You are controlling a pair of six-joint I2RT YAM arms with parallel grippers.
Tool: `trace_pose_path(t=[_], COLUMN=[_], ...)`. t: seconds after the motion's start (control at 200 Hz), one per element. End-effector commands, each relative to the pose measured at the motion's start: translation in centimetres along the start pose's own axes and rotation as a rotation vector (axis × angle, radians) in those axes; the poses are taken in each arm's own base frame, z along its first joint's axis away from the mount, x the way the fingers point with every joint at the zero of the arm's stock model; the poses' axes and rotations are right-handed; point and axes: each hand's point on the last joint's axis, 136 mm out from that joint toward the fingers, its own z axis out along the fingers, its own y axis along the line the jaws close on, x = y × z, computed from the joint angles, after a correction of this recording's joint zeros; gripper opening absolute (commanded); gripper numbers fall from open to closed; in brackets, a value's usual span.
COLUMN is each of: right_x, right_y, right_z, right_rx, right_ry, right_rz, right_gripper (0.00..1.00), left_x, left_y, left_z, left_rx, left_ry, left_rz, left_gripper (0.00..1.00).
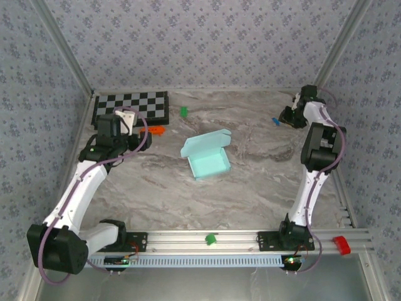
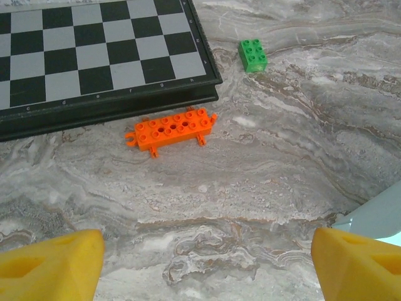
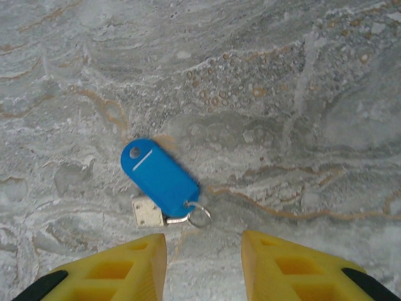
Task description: Fold the paper box
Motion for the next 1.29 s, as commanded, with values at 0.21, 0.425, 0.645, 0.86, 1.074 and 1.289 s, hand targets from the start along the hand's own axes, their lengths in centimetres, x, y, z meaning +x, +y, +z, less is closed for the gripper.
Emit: trace_pose_path(t=[0.21, 0.425, 0.645, 0.86, 1.074, 1.289], right_x=[0.9, 0.9, 1.2, 1.5, 1.7, 1.8], right_y=[0.1, -0.2, 0.3, 0.5, 0.1, 0.4], right_z=[1.9, 2.4, 2.9, 2.9, 2.9, 3.3], right_rx=[-0.037, -0.033, -0.065, -0.069, -0.039, -0.061], right_ry=[0.085, 0.093, 0.114, 0.126, 0.128, 0.137], right_rz=[0.017, 0.021, 0.014, 0.009, 0.006, 0.010], right_gripper=[0.35, 0.33, 0.26, 0.24, 0.28, 0.25], left_x=[-0.6, -0.5, -0.3, -0.2, -0.1, -0.1], left_y=[0.2, 0.2, 0.4, 0.5, 0.6, 0.6], left_z=[-1.1, -1.1, -0.9, -0.8, -0.7, -0.7], left_rx=[-0.008, -0.009, -0.015, -0.018, -0.020, -0.020], left_ry=[-0.027, -0.025, -0.015, -0.007, -0.003, -0.001], left_rz=[0.010, 0.020, 0.023, 0.019, 0.020, 0.017], left_gripper=[0.85, 0.86, 0.86, 0.86, 0.86, 0.86])
